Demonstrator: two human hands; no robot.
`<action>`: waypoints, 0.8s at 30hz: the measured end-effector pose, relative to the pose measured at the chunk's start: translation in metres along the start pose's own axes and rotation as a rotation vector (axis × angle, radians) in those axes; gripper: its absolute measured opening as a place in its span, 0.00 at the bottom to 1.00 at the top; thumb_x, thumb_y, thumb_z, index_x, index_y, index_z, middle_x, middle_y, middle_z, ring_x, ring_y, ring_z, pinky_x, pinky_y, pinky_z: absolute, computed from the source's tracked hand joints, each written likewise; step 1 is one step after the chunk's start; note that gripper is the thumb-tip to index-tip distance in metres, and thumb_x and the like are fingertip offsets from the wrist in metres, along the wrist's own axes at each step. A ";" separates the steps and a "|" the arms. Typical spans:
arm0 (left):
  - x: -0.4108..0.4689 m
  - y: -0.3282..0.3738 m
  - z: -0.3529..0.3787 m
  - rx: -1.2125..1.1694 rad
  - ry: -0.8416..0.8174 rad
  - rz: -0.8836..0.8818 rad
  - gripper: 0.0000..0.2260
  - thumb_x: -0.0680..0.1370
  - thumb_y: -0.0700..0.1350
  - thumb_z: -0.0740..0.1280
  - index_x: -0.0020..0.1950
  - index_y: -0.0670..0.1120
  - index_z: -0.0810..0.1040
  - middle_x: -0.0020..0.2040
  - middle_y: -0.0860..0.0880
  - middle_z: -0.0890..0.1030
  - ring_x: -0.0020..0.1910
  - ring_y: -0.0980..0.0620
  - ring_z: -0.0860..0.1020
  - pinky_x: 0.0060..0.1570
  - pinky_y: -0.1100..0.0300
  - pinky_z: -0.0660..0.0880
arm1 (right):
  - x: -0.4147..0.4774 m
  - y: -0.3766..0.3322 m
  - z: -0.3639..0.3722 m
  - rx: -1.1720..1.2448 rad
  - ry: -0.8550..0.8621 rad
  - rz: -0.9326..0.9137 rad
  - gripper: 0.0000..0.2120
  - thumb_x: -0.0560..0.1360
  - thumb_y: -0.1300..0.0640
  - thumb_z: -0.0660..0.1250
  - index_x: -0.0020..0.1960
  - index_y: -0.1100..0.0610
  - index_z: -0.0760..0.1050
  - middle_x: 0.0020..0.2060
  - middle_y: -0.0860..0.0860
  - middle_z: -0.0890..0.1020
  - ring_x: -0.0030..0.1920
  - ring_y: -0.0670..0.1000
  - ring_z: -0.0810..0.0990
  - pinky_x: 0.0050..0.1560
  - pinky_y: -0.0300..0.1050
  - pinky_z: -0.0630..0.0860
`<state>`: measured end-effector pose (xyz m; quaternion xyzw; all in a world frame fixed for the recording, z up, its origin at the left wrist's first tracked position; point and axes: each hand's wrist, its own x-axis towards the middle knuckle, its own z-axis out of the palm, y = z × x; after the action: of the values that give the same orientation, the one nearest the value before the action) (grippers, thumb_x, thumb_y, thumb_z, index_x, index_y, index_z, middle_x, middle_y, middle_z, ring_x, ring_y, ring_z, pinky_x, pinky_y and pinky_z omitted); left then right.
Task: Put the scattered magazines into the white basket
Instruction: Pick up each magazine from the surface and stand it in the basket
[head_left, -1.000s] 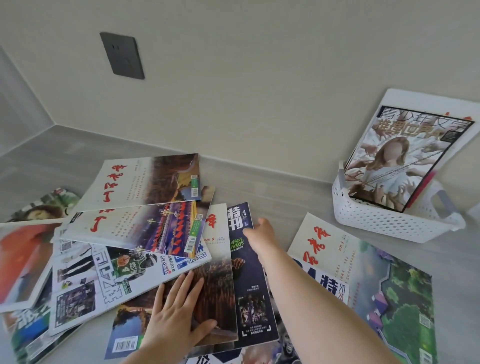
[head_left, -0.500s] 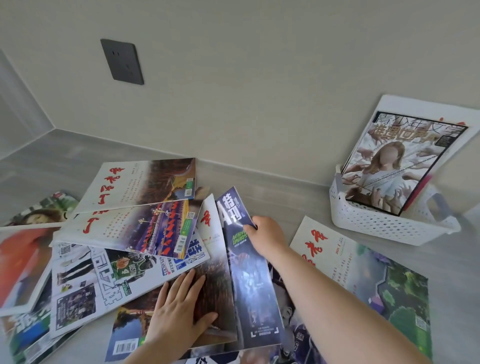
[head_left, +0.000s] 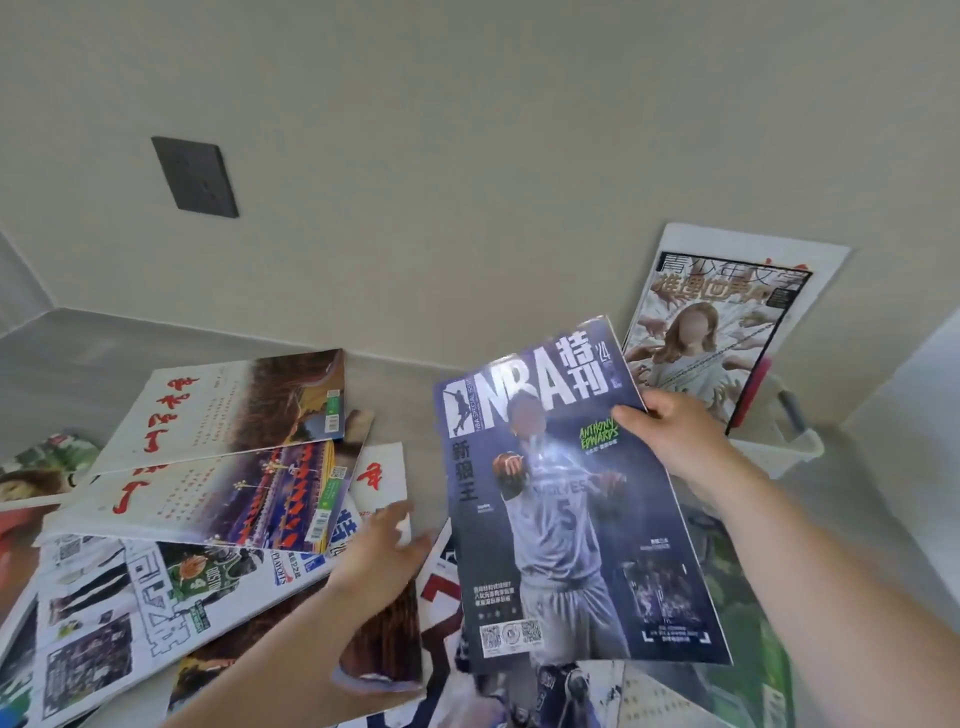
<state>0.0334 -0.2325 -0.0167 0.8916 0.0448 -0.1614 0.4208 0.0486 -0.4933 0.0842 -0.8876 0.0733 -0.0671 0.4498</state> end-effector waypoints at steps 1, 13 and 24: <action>0.007 0.018 0.004 -0.144 -0.025 -0.009 0.22 0.76 0.47 0.62 0.69 0.46 0.63 0.64 0.45 0.72 0.60 0.45 0.73 0.59 0.56 0.70 | -0.004 0.001 -0.009 0.038 0.016 -0.011 0.06 0.74 0.60 0.64 0.40 0.55 0.77 0.31 0.46 0.78 0.27 0.37 0.75 0.24 0.26 0.66; 0.062 0.224 0.002 -0.485 0.079 0.473 0.06 0.73 0.33 0.65 0.45 0.43 0.76 0.41 0.47 0.79 0.40 0.49 0.76 0.46 0.58 0.77 | 0.022 0.014 -0.113 0.381 0.457 -0.042 0.05 0.73 0.61 0.65 0.40 0.53 0.77 0.21 0.37 0.79 0.24 0.37 0.76 0.26 0.30 0.72; 0.109 0.301 0.059 -0.608 0.042 0.551 0.11 0.73 0.35 0.66 0.54 0.38 0.78 0.42 0.49 0.79 0.26 0.65 0.75 0.28 0.77 0.72 | 0.088 0.054 -0.178 -0.008 0.640 -0.044 0.07 0.71 0.60 0.67 0.47 0.62 0.79 0.38 0.54 0.78 0.39 0.53 0.76 0.40 0.44 0.69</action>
<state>0.1864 -0.4768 0.1342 0.7084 -0.1416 -0.0040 0.6914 0.0976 -0.6820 0.1495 -0.8247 0.1921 -0.3521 0.3987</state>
